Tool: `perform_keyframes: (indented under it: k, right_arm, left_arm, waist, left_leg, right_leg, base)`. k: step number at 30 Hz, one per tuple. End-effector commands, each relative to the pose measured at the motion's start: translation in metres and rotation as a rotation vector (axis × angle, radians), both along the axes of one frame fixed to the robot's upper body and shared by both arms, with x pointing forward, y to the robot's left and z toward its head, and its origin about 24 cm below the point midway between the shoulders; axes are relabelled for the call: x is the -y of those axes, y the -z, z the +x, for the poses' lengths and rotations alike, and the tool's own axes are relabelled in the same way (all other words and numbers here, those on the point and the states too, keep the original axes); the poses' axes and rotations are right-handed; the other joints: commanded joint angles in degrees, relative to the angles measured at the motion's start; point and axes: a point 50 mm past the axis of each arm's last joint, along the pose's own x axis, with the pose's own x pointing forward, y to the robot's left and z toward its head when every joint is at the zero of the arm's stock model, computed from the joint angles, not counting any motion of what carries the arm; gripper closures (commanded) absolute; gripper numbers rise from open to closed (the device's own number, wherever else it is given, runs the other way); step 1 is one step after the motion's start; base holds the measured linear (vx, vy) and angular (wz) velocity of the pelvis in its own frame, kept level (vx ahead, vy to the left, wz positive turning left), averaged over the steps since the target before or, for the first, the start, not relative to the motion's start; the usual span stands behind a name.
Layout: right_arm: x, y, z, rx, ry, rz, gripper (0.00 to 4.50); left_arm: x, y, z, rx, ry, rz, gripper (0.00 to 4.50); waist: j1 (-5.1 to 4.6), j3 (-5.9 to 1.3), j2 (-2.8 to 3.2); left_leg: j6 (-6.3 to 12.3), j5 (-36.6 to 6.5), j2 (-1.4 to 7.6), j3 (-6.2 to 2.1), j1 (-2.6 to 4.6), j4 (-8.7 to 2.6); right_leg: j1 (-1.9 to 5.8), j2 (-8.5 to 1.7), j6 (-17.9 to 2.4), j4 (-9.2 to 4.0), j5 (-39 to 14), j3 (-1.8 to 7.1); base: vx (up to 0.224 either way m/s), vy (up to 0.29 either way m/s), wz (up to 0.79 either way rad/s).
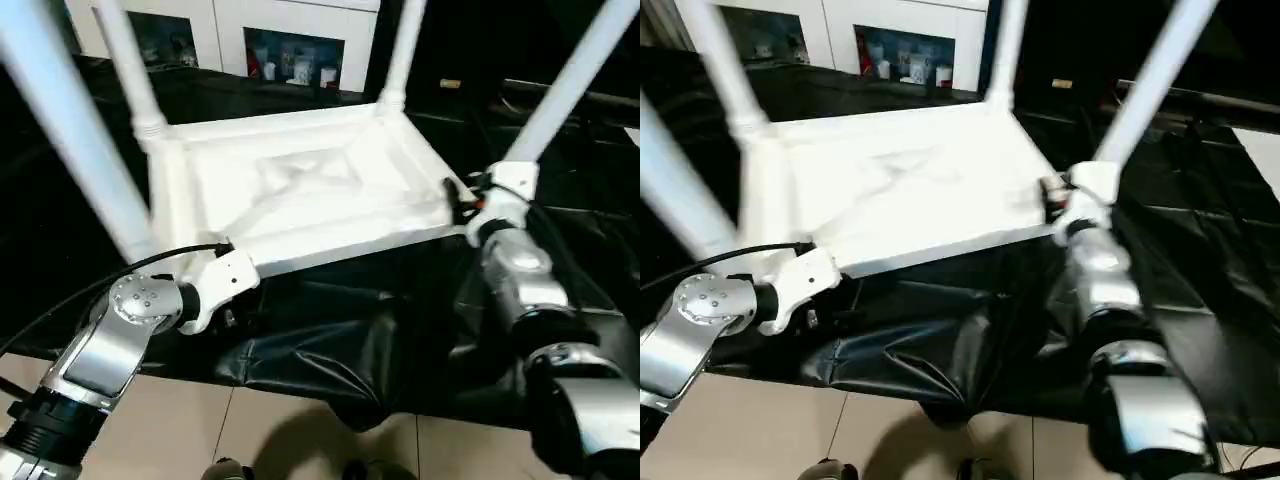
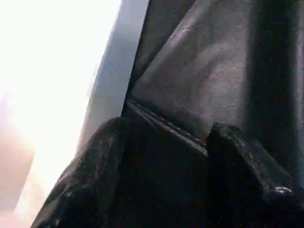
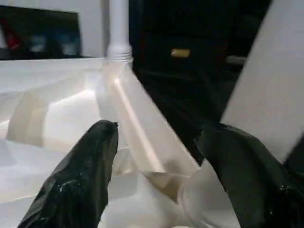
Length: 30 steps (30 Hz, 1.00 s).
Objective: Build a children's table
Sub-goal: Rotate leg to tighten
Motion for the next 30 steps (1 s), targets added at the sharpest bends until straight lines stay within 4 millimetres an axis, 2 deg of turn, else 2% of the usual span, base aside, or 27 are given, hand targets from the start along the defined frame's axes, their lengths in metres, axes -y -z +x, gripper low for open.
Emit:
perform_keyframes:
  k: [1, 6, 7, 9, 10, 11, 12, 14, 15, 16, 17, 18, 19, 20, 22, 25, 27, 28, 29, 30]
  right_arm:
    - [0.018, -0.007, -0.001, 0.03, 0.076, -0.012, 1.21]
    - [0.024, -0.008, -0.002, 0.034, 0.09, -0.003, 1.21]
    - [0.013, -0.007, -0.001, 0.042, -0.01, 0.022, 1.21]
    - [0.008, -0.007, -0.001, 0.046, -0.056, 0.021, 1.21]
    - [-0.003, -0.005, -0.001, 0.048, -0.143, 0.008, 1.21]
    - [-0.011, -0.003, -0.002, 0.048, -0.198, 0.005, 1.21]
    - [-0.011, -0.003, -0.002, 0.048, -0.198, 0.005, 1.21]
    - [-0.029, 0.003, -0.008, 0.045, -0.345, -0.007, 1.21]
    - [-0.029, 0.003, -0.008, 0.045, -0.345, -0.007, 1.21]
    - [-0.039, 0.007, -0.013, 0.042, -0.41, -0.001, 1.21]
    - [-0.042, 0.009, -0.016, 0.039, -0.43, 0.005, 1.21]
    - [-0.044, 0.01, -0.017, 0.038, -0.436, 0.008, 1.21]
    - [-0.047, 0.015, -0.022, 0.036, -0.439, -0.003, 1.21]
    - [-0.047, 0.015, -0.022, 0.036, -0.438, -0.005, 1.21]
    - [-0.047, 0.023, -0.028, 0.028, -0.403, 0.003, 1.21]
    - [-0.04, 0.032, -0.034, 0.009, -0.326, 0.006, 1.21]
    - [-0.032, 0.038, -0.037, -0.018, -0.24, 0.008, 1.21]
    - [-0.028, 0.042, -0.038, -0.04, -0.204, 0.005, 1.21]
    - [-0.028, 0.042, -0.038, -0.043, -0.199, 0.004, 1.21]
    - [-0.018, 0.051, -0.041, -0.095, -0.115, -0.02, 1.21]
  left_arm:
    - [-0.011, -0.004, 0.003, 0.035, -0.05, 0.004, 1.3]
    - [-0.012, -0.01, 0.001, 0.052, -0.027, -0.083, 1.3]
    - [-0.01, -0.019, -0.005, 0.052, 0.022, -0.227, 1.3]
    - [-0.01, -0.022, -0.007, 0.049, 0.026, -0.279, 1.3]
    - [-0.01, -0.029, -0.012, 0.032, 0.038, -0.391, 1.3]
    - [-0.012, -0.032, -0.016, 0.01, 0.042, -0.448, 1.3]
    - [-0.012, -0.032, -0.016, 0.01, 0.042, -0.448, 1.3]
    - [-0.021, -0.038, -0.032, -0.079, 0.095, -0.526, 1.3]
    - [-0.021, -0.038, -0.032, -0.079, 0.095, -0.526, 1.3]
    - [-0.031, -0.039, -0.041, -0.141, 0.111, -0.533, 1.3]
    - [-0.036, -0.039, -0.046, -0.175, 0.117, -0.528, 1.3]
    - [-0.038, -0.039, -0.048, -0.19, 0.121, -0.526, 1.3]
    - [-0.049, -0.038, -0.056, -0.248, 0.114, -0.513, 1.3]
    - [-0.05, -0.038, -0.057, -0.253, 0.113, -0.513, 1.3]
    - [-0.067, -0.04, -0.063, -0.274, 0.067, -0.516, 1.3]
    - [-0.089, -0.043, -0.071, -0.282, -0.001, -0.507, 1.3]
    - [-0.106, -0.047, -0.075, -0.246, -0.057, -0.494, 1.3]
    - [-0.112, -0.048, -0.075, -0.222, -0.077, -0.485, 1.3]
    - [-0.113, -0.049, -0.075, -0.216, -0.08, -0.486, 1.3]
    - [-0.127, -0.056, -0.072, -0.117, -0.137, -0.512, 1.3]
  waist:
    - [-0.3, -4.45, 0.56]
    - [-0.34, -4.53, 0.54]
    - [-0.26, -4.62, 0.76]
    - [-0.52, -4.67, 0.6]
    - [-0.59, -4.72, 0.83]
    - [-0.65, -4.73, 0.78]
    - [-0.76, -4.67, 0.67]
    - [-0.93, -4.54, 0.76]
    - [-1.04, -4.38, 0.7]
    - [-1.03, -4.35, 0.92]
    - [-0.99, -4.38, 0.94]
    - [-0.97, -4.19, 0.96]
    - [-0.94, -4.18, 1.12]
    - [-1.04, -4.11, 1.14]
    - [-0.99, -3.88, 1.63]
    - [-0.93, -3.8, 1.63]
    - [-1.05, -3.73, 1.59]
    - [-0.96, -3.82, 1.64]
    - [-0.96, -3.74, 1.63]
    - [-0.94, -3.73, 1.48]
  left_leg:
    - [1.75, -8.23, 0.33, 0.02, 0.56, -3.37]
    - [1.66, -8.43, 0.33, -0.01, 0.55, -3.3]
    - [1.78, -8.24, 0.31, -0.09, 0.45, -3.28]
    - [1.93, -8.18, 0.42, -0.13, 0.29, -3.31]
    - [2.3, -8.04, 0.48, -0.13, 0.39, -3.25]
    - [2.47, -7.86, 0.48, -0.07, 0.36, -3.21]
    - [2.92, -7.53, 0.57, -0.14, 0.16, -3.3]
    - [3.36, -8.02, 0.58, -0.11, 0.3, -3.3]
    - [3.43, -8.73, 0.69, -0.22, 0.17, -3.44]
    - [3.29, -9.87, 0.67, -0.07, 0.79, -3.4]
    - [3.16, -9.26, 0.71, -0.23, 0.48, -3.57]
    - [3.02, -9.45, 0.73, -0.27, 0.5, -3.68]
    - [2.63, -9.95, 0.75, -0.24, 0.85, -3.72]
    - [2.44, -10.41, 0.79, -0.25, 0.88, -3.83]
    - [0.88, -13.21, 0.79, -0.26, 1.27, -4.0]
    - [-0.21, -14.89, 0.77, -0.31, 1.48, -4.2]
    - [-0.69, -15.31, 0.57, -0.36, 1.38, -4.3]
    - [-0.88, -15.63, 0.56, -0.34, 1.68, -4.26]
    - [-0.86, -15.58, 0.48, -0.36, 1.62, -4.26]
    - [-0.97, -15.1, 0.46, -0.48, 1.35, -4.37]
  right_leg:
    - [3.77, -2.54, -11.67, -3.39, -6.06, 2.28]
    - [3.64, -2.49, -11.47, -3.36, -6.77, 2.27]
    - [3.77, -2.67, -11.83, -3.22, -6.18, 2.28]
    - [3.84, -2.53, -12.44, -3.05, -4.97, 2.19]
    - [3.82, -2.58, -13.14, -2.93, -3.87, 2.2]
    - [3.84, -2.58, -13.57, -2.85, -3.21, 2.22]
    - [3.97, -2.62, -14.04, -2.77, -2.74, 2.19]
    - [3.86, -2.65, -14.24, -2.93, -3.63, 2.24]
    - [3.92, -2.73, -13.85, -3.16, -5.15, 2.27]
    - [3.46, -2.51, -13.51, -3.53, -7.28, 2.29]
    - [3.77, -2.6, -13.2, -3.28, -7.05, 2.37]
    - [3.67, -2.49, -12.91, -3.43, -7.64, 2.36]
    - [3.41, -2.48, -12.57, -3.5, -8.63, 2.36]
    - [3.3, -2.41, -12.49, -3.6, -9.36, 2.35]
    - [2.96, -2.4, -11.95, -4.01, -12.57, 2.44]
    - [2.83, -2.36, -11.14, -4.21, -14.34, 2.44]
    - [2.88, -2.23, -9.7, -4.35, -15.29, 2.49]
    - [2.7, -2.2, -9.36, -4.44, -15.56, 2.51]
    - [2.66, -2.15, -9.29, -4.5, -15.48, 2.54]
    - [2.88, -2.24, -9.22, -4.43, -15.19, 2.52]
  base:
    - [0.0, 0.0, 0.0]
    - [0.0, 0.0, 0.0]
    - [0.0, 0.0, 0.0]
    - [0.0, 0.0, 0.0]
    - [0.0, 0.0, 0.0]
    - [0.0, 0.0, 0.0]
    - [0.0, 0.0, 0.0]
    - [0.0, 0.0, 0.0]
    - [0.0, 0.0, 0.0]
    - [0.0, 0.0, 0.0]
    - [0.0, 0.0, 0.0]
    - [0.0, 0.0, 0.0]
    - [0.0, 0.0, 0.0]
    - [0.0, 0.0, 0.0]
    - [0.0, 0.0, 0.0]
    - [0.0, 0.0, 0.0]
    - [0.0, 0.0, 0.0]
    - [0.0, 0.0, 0.0]
    - [0.0, 0.0, 0.0]
    - [0.0, 0.0, 0.0]
